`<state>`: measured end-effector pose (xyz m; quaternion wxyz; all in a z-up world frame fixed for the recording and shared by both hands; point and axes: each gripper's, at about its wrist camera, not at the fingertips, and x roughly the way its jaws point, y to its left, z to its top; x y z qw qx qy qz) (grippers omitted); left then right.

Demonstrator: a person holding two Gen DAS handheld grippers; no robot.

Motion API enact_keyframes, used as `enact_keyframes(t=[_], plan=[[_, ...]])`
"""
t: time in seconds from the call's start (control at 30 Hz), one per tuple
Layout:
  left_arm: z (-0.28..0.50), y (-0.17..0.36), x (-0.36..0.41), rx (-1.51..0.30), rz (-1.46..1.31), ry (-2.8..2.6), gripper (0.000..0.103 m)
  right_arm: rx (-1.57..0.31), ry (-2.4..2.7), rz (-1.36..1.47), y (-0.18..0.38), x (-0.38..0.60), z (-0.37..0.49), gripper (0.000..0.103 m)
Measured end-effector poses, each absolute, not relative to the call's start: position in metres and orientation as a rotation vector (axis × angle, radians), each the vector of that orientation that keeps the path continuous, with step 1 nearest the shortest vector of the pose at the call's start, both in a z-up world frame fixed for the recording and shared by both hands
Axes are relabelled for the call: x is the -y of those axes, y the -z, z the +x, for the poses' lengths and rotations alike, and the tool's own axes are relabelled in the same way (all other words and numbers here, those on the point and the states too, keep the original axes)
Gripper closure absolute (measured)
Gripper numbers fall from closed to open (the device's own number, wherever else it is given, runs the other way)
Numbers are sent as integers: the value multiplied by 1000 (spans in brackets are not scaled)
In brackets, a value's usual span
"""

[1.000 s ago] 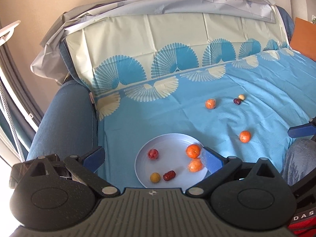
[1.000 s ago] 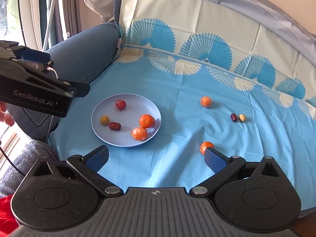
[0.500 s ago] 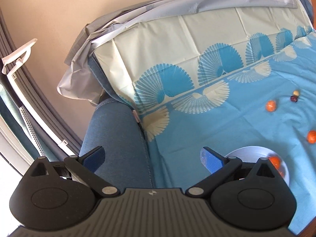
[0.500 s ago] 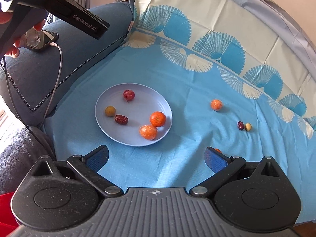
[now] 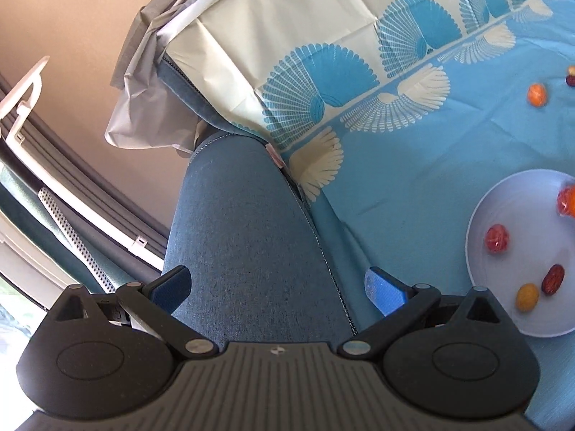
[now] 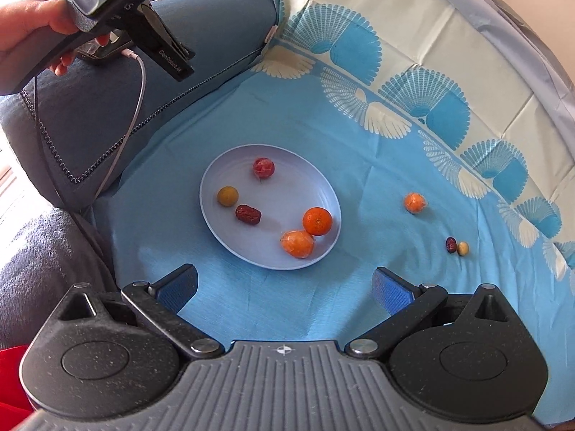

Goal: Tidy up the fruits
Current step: 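Lift both tools off the plate and move toward the remaining fruits, then grasp a tangerine with the left tool while the right tool grasps a small yellow fruit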

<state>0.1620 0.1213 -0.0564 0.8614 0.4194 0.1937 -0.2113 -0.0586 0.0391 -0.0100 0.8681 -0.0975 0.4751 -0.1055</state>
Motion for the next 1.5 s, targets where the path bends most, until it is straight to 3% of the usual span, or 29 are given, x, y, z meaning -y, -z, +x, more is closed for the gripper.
enact_keyframes(t=[0.2,0.67,1.1,1.5], plan=[[164,63,-122,-430,892,430,0,-1005,213,-210,13,-40,-57,1],[96,-9,-111,-388,653,555,0,-1003,273,-136,16,-21,-61,1],[39,7,-83,-470,626,603,0,-980,380,-35,15,32,-93,1],[2,24,-12,-605,614,676,0,-969,439,171,25,125,-141,1]])
